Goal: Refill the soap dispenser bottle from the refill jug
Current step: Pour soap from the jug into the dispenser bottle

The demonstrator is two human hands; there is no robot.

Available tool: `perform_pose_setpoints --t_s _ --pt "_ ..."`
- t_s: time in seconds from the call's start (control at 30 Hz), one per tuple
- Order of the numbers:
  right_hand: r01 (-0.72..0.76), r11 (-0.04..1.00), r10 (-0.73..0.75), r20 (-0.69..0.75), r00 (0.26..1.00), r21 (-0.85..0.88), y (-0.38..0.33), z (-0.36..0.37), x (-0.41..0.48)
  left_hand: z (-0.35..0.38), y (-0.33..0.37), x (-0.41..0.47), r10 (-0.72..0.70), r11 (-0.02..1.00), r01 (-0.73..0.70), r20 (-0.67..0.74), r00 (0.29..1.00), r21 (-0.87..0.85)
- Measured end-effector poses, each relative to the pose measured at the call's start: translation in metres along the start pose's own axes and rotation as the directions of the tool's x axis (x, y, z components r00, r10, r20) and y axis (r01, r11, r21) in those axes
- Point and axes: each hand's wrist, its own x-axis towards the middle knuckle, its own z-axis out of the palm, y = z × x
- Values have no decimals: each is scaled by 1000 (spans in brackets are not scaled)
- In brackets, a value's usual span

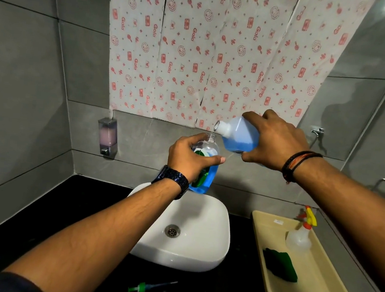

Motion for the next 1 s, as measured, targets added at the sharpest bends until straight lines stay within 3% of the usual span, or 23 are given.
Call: perform_pose_setpoints --t_s 1.0 --pt "68 988 -71 -12 997 -137 4 -1 5 0 -1 1 -10 1000 10 29 1000 -5"
